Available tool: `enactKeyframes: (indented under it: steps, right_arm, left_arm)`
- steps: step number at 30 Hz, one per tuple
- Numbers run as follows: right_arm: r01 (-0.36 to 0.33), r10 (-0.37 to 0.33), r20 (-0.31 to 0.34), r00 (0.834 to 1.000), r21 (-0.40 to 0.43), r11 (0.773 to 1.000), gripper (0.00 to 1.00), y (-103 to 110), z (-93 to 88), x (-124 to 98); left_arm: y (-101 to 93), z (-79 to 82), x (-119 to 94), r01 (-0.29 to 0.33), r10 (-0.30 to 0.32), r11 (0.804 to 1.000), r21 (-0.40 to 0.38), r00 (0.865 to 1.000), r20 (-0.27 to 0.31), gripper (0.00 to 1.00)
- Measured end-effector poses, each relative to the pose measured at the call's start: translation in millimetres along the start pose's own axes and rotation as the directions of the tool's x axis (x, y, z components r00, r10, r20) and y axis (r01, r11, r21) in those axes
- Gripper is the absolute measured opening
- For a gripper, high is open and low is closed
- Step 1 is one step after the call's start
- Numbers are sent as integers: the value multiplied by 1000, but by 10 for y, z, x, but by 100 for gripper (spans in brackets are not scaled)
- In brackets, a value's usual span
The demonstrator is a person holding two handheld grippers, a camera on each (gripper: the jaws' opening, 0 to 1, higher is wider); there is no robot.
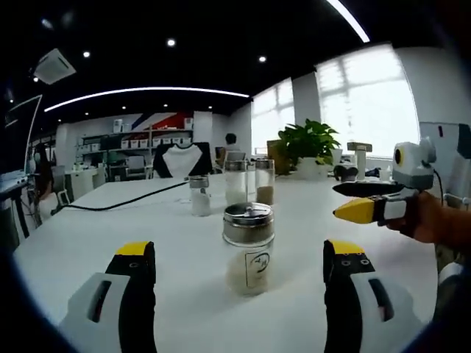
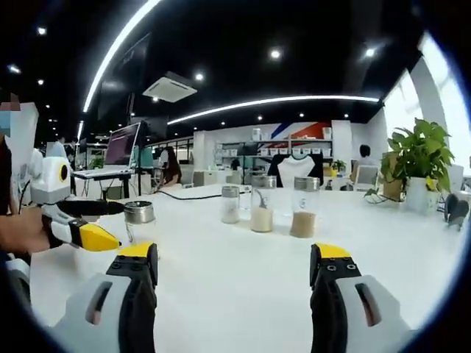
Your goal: Rotate the seasoning bottle until the label or dispensing opening points toward the visible target arrow and the bottle remains upright within the marked orientation range
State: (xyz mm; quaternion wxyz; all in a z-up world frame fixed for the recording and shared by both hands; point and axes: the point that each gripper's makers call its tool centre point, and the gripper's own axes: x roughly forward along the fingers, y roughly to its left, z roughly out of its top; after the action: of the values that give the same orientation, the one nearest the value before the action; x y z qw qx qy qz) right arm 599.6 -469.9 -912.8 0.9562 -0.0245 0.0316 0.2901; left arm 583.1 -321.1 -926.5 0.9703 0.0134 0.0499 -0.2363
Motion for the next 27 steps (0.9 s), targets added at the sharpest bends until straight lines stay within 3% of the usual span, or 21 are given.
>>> enactKeyframes:
  steps: [6,16,24,27]
  right_arm:
    - [0,0,-4,1000,-1,1000,86,1,15,39]
    - [-27,27,16,1000,36,999,86,15,44,76]
    - [-82,81,32,996,17,996,75,60,125,410]
    - [-99,99,25,995,0,995,75,88,129,548]
  left_arm:
    - [-12,13,89,11,-11,1000,-24,1000,-2,100]
    - [-17,114,22,22,-20,998,-55,1000,22,100]
    - [-100,388,-66,62,-57,995,-83,996,62,100]
    - [-109,416,-74,64,-61,996,-61,997,51,100]
